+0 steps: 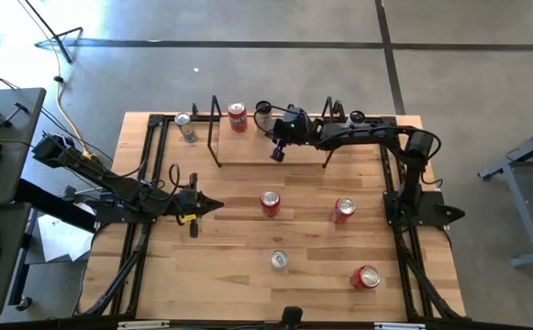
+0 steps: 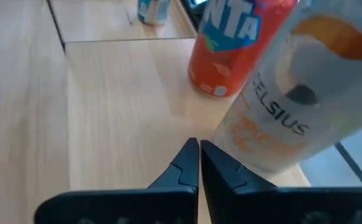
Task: Place canned beverage on shelf
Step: Put the bottom white yellow soda can on the shelf
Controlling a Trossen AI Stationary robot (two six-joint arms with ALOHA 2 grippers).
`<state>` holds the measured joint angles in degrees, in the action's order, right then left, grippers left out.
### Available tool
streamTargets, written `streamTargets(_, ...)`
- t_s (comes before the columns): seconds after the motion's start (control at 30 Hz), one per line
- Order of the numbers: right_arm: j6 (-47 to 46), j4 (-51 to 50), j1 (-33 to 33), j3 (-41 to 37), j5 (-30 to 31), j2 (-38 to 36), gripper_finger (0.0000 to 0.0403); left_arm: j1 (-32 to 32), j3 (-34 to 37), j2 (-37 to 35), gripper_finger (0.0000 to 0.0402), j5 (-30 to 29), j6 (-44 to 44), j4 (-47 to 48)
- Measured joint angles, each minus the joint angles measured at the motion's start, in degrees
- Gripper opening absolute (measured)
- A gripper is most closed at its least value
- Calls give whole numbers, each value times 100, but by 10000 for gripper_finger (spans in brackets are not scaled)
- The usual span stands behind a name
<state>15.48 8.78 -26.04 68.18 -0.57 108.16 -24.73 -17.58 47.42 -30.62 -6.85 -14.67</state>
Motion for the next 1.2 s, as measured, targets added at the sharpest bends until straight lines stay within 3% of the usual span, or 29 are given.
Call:
streamTargets(0.57,-513,693,-31,0,642,24,0,0,0,0,0,-1,-4,-16)
streamTargets(0.83,-445,754,-28,0,611,21,0,0,0,0,0,-1,-7,-14)
streamTargets(1.0,-137,119,72,0,290,-278,0,0,0,0,0,-1,-38,15)
streamTargets(1.2,59,-852,-60,2,561,-564,0,0,0,0,0,-1,-50,39)
